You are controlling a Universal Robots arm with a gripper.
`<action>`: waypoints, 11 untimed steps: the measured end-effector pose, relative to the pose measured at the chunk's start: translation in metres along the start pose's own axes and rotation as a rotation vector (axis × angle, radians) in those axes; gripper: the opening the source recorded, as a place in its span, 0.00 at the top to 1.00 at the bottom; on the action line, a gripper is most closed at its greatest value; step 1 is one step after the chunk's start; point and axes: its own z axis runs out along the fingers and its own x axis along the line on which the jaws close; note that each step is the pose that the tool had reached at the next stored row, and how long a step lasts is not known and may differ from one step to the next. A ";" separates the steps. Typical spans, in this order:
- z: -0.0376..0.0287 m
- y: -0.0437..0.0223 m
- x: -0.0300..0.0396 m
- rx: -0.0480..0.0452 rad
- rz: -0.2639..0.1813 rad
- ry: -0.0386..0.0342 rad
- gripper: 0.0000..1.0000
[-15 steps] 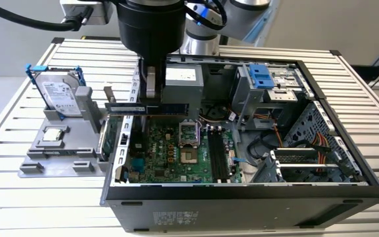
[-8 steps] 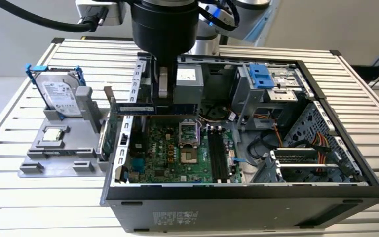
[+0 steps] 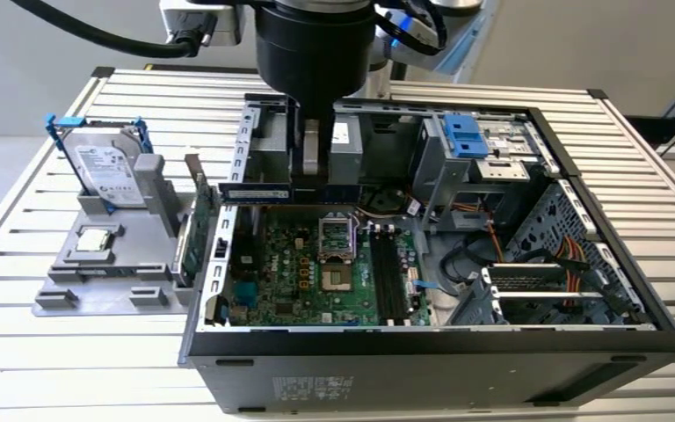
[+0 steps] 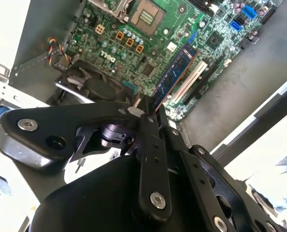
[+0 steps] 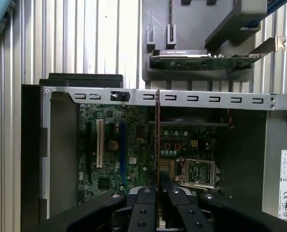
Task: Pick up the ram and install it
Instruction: 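Pick up the ram and move it above insertion slot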
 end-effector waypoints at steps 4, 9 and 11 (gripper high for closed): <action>-0.0002 -0.0056 0.0000 0.0000 0.001 -0.0001 1.00; -0.0002 -0.0064 0.0000 0.0000 0.001 -0.0001 1.00; -0.0002 -0.0064 0.0000 0.0000 0.001 -0.0001 1.00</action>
